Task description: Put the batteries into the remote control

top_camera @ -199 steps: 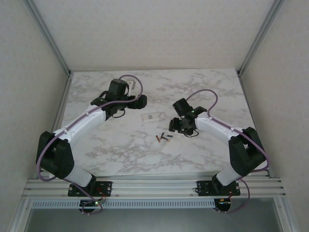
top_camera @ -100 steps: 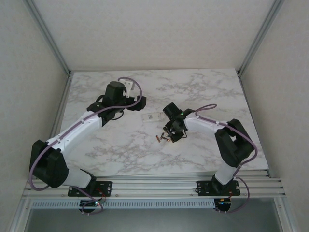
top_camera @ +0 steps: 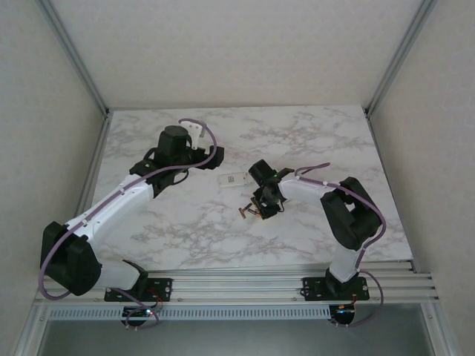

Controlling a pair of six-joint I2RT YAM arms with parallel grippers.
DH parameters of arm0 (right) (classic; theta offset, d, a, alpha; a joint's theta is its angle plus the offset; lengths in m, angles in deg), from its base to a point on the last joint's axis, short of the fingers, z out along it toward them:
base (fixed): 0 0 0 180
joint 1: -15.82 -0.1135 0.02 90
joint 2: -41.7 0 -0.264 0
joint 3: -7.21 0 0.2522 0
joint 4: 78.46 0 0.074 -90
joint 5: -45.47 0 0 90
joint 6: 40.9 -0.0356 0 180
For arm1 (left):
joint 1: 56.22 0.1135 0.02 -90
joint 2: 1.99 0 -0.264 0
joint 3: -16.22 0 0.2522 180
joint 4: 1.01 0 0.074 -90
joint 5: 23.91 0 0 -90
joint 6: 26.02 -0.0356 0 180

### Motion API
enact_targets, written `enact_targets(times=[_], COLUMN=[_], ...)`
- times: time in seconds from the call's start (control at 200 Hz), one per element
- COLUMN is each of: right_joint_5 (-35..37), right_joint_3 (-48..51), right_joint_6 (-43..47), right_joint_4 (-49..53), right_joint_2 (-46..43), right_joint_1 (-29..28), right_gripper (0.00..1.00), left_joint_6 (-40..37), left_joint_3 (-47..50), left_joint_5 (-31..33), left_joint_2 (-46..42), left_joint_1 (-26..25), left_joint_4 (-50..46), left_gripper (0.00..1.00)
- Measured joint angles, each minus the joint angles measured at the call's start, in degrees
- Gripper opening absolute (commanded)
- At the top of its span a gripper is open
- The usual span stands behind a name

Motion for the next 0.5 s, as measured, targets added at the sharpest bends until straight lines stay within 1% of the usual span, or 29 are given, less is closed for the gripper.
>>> enact_targets(times=[0.325, 0.406, 0.501], right_joint_5=[0.1, 0.3, 3.3], right_joint_3=[-0.6, -0.4, 0.3], right_joint_6=[2.9, 6.0, 12.4], right_joint_4=[1.7, 1.5, -0.8], right_joint_2=[0.3, 0.0, -0.9], right_joint_1=[0.3, 0.3, 0.7], right_gripper=[0.21, 0.19, 0.14], left_joint_6=[0.0, 0.0, -0.2], left_joint_3=[0.0, 0.0, 0.0], left_joint_5=[0.0, 0.0, 0.1], left_joint_2=[0.0, 0.0, 0.0], left_joint_1=[-0.3, -0.3, -0.3], left_joint_4=[0.0, 0.0, 0.0], left_gripper=[1.0, 1.0, 1.0])
